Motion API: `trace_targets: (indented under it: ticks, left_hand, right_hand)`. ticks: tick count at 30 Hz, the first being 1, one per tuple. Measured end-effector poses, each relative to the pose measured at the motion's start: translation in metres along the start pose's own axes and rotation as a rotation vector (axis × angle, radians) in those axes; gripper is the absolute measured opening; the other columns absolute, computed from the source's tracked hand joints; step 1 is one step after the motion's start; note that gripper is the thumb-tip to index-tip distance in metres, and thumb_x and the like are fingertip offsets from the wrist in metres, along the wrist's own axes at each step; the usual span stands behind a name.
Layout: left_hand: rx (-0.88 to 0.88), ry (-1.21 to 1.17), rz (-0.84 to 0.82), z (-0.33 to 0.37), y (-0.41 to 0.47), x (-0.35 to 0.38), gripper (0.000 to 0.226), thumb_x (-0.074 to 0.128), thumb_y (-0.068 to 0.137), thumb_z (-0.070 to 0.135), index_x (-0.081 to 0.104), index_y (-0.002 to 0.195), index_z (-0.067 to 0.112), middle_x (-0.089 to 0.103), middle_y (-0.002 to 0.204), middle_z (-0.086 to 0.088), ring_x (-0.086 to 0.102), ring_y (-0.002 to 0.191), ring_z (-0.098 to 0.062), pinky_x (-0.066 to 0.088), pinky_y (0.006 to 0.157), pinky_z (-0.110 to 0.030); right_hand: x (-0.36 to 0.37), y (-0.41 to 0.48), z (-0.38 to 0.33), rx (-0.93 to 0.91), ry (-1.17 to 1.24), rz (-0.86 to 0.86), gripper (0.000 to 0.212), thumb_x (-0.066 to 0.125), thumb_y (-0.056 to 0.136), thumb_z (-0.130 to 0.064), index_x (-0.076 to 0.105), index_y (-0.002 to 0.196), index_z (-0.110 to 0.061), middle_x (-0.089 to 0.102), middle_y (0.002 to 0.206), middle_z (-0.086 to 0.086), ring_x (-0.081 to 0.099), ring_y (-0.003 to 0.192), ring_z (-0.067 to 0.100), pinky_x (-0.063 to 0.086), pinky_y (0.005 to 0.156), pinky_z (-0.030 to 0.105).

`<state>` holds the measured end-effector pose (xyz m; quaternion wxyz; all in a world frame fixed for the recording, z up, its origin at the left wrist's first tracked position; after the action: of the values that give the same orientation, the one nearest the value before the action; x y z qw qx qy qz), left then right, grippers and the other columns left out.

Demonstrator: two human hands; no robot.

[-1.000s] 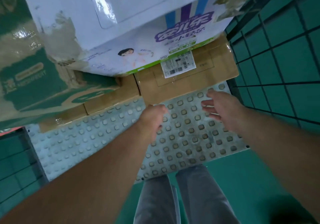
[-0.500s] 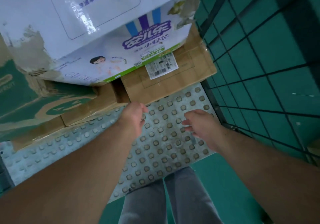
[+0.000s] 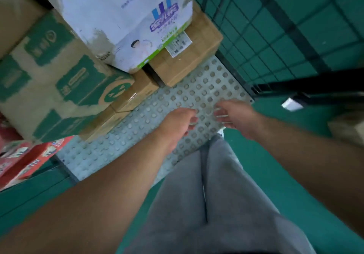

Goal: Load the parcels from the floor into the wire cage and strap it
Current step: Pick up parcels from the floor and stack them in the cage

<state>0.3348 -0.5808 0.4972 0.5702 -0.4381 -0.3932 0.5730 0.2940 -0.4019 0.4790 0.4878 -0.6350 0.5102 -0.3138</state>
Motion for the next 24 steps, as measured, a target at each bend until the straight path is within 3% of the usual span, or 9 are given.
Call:
trace_targets:
  ticks: [2, 5, 10, 15, 18, 20, 24]
  left_hand:
    - [0.026, 0.046, -0.015, -0.008, -0.039, 0.001, 0.016, 0.058, 0.1, 0.033, 0.066, 0.11, 0.024, 0.075, 0.106, 0.001, 0.069, 0.101, -0.02, 0.052, 0.091, -0.037]
    - [0.052, 0.139, -0.024, -0.015, -0.093, 0.006, 0.021, 0.058, 0.101, 0.033, 0.067, 0.115, 0.021, 0.074, 0.112, -0.003, 0.067, 0.096, -0.02, 0.051, 0.086, -0.036]
    - [0.134, 0.409, -0.085, -0.01, -0.14, 0.05, 0.018, 0.054, 0.103, 0.029, 0.067, 0.113, 0.021, 0.072, 0.112, -0.003, 0.068, 0.102, -0.022, 0.052, 0.091, -0.037]
    - [0.309, 0.728, -0.254, 0.002, -0.181, 0.16, 0.021, 0.046, 0.105, 0.022, 0.066, 0.111, 0.025, 0.072, 0.113, -0.002, 0.066, 0.096, -0.019, 0.048, 0.085, -0.034]
    - [0.399, 0.868, -0.334, -0.004, -0.211, 0.241, 0.021, 0.046, 0.105, 0.021, 0.066, 0.109, 0.024, 0.071, 0.11, -0.002, 0.064, 0.09, -0.018, 0.045, 0.079, -0.032]
    - [0.448, 0.96, -0.388, -0.022, -0.233, 0.304, 0.02, 0.046, 0.105, 0.021, 0.065, 0.106, 0.024, 0.071, 0.107, -0.002, 0.063, 0.088, -0.018, 0.044, 0.073, -0.03]
    - [0.476, 1.095, -0.484, -0.083, -0.272, 0.416, 0.018, 0.048, 0.103, 0.022, 0.066, 0.104, 0.023, 0.071, 0.104, -0.001, 0.064, 0.086, -0.019, 0.045, 0.076, -0.032]
  right_hand:
    - [0.002, -0.04, 0.014, 0.0, 0.118, 0.009, 0.027, 0.055, 0.101, -0.03, 0.064, 0.122, -0.015, 0.074, 0.102, 0.0, 0.068, 0.09, 0.018, 0.05, 0.078, 0.033]
    - [-0.009, -0.103, 0.044, -0.003, 0.266, 0.018, 0.026, 0.058, 0.1, -0.033, 0.068, 0.117, -0.017, 0.077, 0.106, 0.001, 0.07, 0.089, 0.017, 0.051, 0.087, 0.036]
    - [-0.048, -0.178, 0.109, -0.02, 0.448, 0.126, 0.024, 0.059, 0.1, -0.031, 0.065, 0.118, -0.015, 0.074, 0.103, 0.002, 0.067, 0.088, 0.018, 0.05, 0.087, 0.037]
    - [-0.11, -0.229, 0.202, 0.015, 0.717, 0.318, 0.027, 0.055, 0.101, -0.032, 0.062, 0.122, -0.017, 0.075, 0.108, 0.002, 0.068, 0.089, 0.019, 0.047, 0.075, 0.031]
    - [-0.147, -0.262, 0.255, -0.008, 0.865, 0.413, 0.026, 0.054, 0.101, -0.032, 0.061, 0.122, -0.018, 0.073, 0.105, 0.001, 0.068, 0.093, 0.02, 0.047, 0.083, 0.033]
    - [-0.171, -0.288, 0.298, -0.036, 0.979, 0.468, 0.025, 0.053, 0.102, -0.032, 0.061, 0.121, -0.018, 0.072, 0.106, 0.0, 0.067, 0.094, 0.02, 0.047, 0.083, 0.034]
    - [-0.211, -0.332, 0.393, -0.053, 1.194, 0.562, 0.025, 0.053, 0.103, -0.032, 0.062, 0.121, -0.017, 0.073, 0.11, 0.003, 0.066, 0.093, 0.02, 0.046, 0.081, 0.033]
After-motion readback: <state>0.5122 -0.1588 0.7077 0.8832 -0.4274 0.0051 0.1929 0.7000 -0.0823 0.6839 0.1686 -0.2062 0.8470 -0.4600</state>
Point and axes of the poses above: each hand's wrist, its own y-axis towards the middle knuckle, its own x-axis out of the palm, z = x × y, the point moved 8 cm from there along y, towards the middle knuckle
